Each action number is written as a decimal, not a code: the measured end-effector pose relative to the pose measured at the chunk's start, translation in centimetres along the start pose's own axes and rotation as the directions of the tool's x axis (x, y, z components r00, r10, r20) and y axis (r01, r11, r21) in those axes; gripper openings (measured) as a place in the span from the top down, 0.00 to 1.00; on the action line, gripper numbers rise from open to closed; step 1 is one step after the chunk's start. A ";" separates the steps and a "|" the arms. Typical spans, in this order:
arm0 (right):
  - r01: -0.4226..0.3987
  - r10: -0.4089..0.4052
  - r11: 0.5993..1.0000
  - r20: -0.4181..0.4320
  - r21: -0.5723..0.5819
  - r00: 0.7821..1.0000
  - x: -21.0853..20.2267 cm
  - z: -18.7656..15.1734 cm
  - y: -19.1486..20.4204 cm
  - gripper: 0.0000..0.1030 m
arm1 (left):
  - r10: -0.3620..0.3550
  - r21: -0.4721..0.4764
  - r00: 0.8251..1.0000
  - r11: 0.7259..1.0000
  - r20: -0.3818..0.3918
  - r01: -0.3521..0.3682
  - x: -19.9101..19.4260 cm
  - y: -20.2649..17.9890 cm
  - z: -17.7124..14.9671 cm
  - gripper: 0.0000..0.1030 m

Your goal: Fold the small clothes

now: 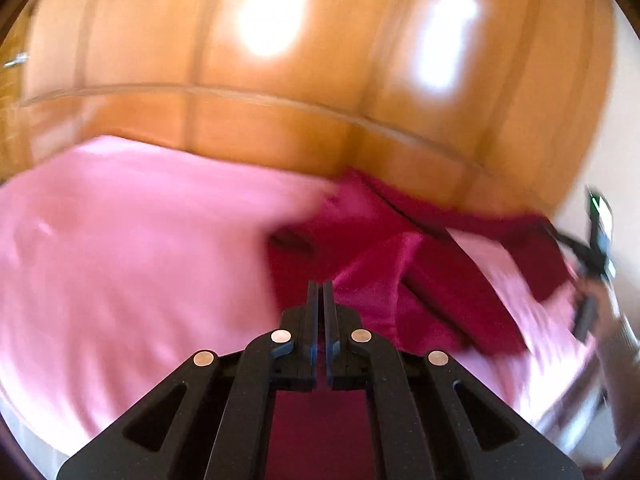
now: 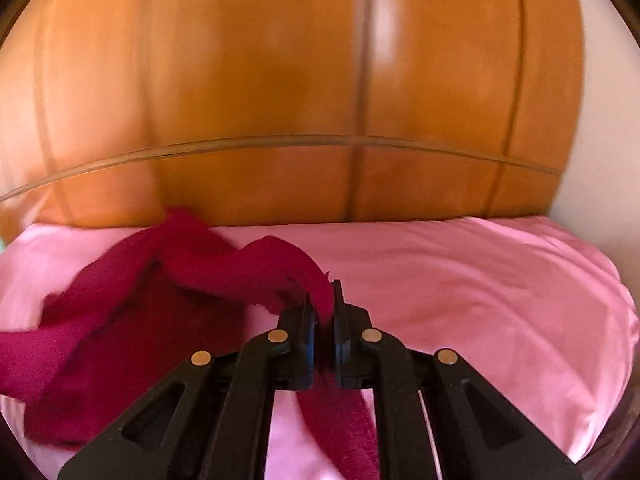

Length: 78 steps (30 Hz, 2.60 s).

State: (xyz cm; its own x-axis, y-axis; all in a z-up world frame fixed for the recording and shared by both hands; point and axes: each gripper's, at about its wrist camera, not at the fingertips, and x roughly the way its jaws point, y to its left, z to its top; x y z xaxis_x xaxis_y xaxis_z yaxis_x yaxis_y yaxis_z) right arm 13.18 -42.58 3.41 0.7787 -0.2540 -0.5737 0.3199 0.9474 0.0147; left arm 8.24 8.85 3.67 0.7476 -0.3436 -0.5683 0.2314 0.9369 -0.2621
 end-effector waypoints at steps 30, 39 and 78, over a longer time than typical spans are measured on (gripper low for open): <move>-0.402 0.448 0.893 -0.346 0.201 0.824 4.8 -6.4 -0.9 0.49 | -0.077 -0.320 0.963 0.947 -0.258 -0.010 7.3 11.3 -1.8 0.99; -0.491 0.540 0.840 -0.433 0.230 0.722 3.9 -11.5 2.3 0.75 | -0.283 -0.401 0.930 0.899 -0.234 0.173 5.7 3.7 -8.7 0.42; -0.369 0.428 0.902 -0.347 0.225 0.835 -5.0 -15.5 -4.6 0.56 | 0.053 -0.118 0.981 0.990 -0.188 -0.076 -4.4 4.9 -8.5 0.50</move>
State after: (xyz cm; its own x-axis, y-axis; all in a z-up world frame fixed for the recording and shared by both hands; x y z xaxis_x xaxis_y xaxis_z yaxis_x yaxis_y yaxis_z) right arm -0.58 -42.60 -6.50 0.5996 0.2612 -0.7565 0.1225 0.9041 0.4093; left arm 0.83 14.39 -1.77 0.6281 -0.2994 -0.7182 0.0989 0.9462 -0.3079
